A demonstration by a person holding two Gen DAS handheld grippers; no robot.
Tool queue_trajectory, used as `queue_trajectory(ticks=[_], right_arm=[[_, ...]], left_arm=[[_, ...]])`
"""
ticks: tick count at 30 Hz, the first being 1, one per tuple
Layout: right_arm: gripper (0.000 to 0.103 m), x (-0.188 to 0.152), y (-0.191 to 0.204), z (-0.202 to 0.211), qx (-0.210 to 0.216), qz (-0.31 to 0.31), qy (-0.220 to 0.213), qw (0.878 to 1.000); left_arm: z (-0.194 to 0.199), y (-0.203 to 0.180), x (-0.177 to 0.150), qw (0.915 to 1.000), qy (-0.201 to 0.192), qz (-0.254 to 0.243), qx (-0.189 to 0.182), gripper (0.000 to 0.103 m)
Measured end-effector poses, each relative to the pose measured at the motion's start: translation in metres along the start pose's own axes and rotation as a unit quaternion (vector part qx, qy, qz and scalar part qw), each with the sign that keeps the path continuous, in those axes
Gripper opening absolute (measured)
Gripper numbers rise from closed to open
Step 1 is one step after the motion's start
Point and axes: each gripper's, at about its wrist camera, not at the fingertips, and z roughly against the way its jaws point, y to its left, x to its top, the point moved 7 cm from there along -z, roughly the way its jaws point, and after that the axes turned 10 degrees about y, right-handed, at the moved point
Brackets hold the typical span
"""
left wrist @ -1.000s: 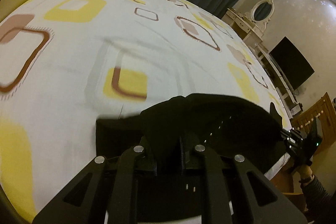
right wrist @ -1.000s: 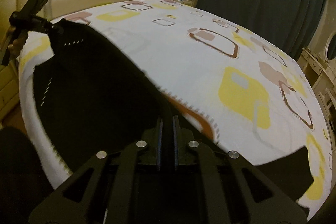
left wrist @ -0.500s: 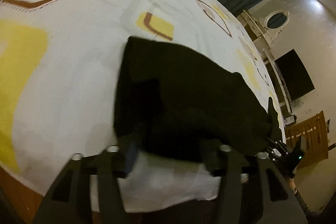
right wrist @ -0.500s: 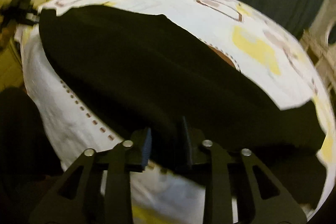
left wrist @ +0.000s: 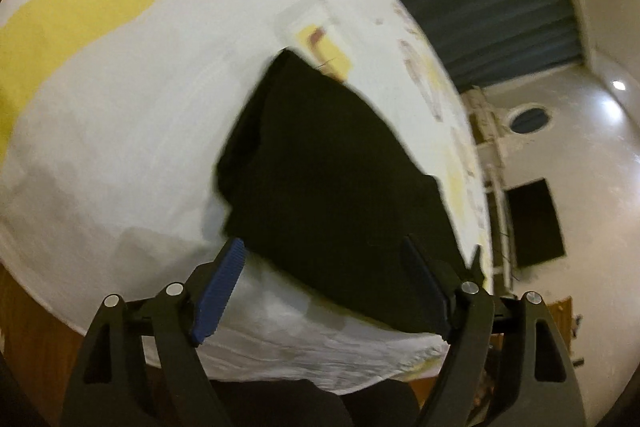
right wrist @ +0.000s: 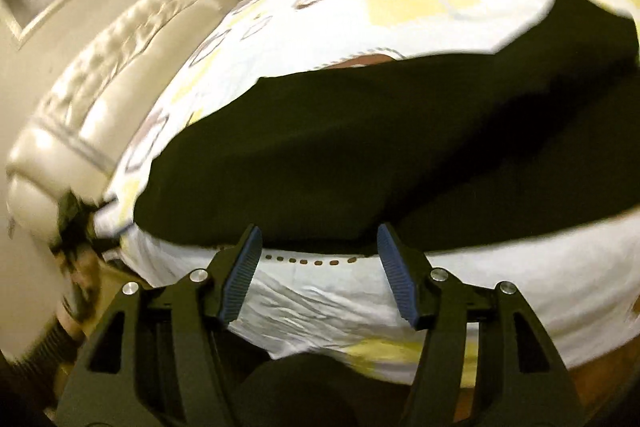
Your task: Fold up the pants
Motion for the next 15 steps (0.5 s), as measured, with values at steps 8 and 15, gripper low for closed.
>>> queue_trajectory(ticks=[8, 15], right_arm=[[0.06, -0.007, -0.013, -0.017, 0.007, -0.035, 0.014, 0.999], [0.064, -0.002, -0.029, -0.005, 0.061, -0.101, -0.007, 0.993]], left_arm=[[-0.006, 0.016, 0.008, 0.9989, -0.012, 0.043, 0.014, 0.077], [-0.006, 0.017, 0.01, 0.9976, -0.015, 0.052, 0.044, 0.03]])
